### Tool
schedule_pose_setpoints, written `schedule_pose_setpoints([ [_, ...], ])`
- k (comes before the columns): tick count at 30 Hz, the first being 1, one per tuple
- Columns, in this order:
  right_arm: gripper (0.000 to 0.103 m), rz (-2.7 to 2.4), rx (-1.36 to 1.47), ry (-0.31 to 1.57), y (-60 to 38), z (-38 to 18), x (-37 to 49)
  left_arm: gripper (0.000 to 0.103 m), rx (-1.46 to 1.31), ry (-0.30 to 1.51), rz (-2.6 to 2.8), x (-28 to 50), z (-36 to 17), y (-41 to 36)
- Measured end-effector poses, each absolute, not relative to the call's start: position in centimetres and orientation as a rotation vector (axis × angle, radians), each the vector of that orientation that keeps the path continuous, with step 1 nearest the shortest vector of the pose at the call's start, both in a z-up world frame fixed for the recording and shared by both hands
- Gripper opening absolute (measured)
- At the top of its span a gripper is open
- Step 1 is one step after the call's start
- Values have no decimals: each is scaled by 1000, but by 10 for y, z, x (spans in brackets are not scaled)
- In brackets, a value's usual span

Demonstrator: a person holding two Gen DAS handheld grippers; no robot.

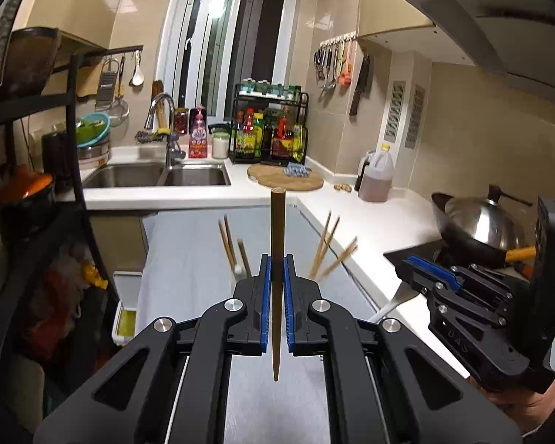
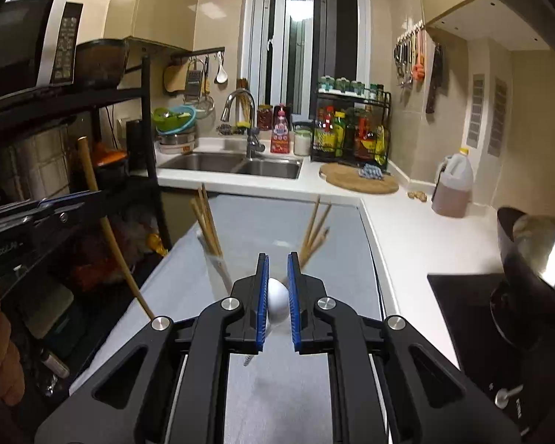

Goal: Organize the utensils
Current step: 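Lift the chopstick and spoon upright and carry them over the container, then open both tools to drop the chopstick and spoon into the container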

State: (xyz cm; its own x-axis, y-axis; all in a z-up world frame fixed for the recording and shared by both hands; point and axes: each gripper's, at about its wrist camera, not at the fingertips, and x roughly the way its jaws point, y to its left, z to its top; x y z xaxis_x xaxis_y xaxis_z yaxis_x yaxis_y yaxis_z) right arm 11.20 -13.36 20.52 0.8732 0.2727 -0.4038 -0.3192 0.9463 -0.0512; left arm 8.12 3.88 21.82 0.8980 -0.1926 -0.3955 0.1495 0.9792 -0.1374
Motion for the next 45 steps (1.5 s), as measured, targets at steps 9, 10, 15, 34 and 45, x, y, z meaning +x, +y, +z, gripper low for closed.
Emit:
schedule_pose_setpoints([
  [9, 10, 305, -120, 299, -127, 257, 159, 7, -117, 365, -202, 147, 269, 32],
  [10, 10, 301, -118, 297, -127, 258, 166, 7, -111, 362, -196, 152, 270, 30],
  [15, 10, 299, -115, 302, -120, 248, 197, 7, -121, 393, -164, 188, 258, 28],
  [34, 14, 290, -170, 437, -101, 174, 241, 24, -129, 641, -127, 245, 177, 25],
  [45, 58, 264, -117, 296, -127, 209, 164, 70, -127, 434, -107, 152, 226, 44],
])
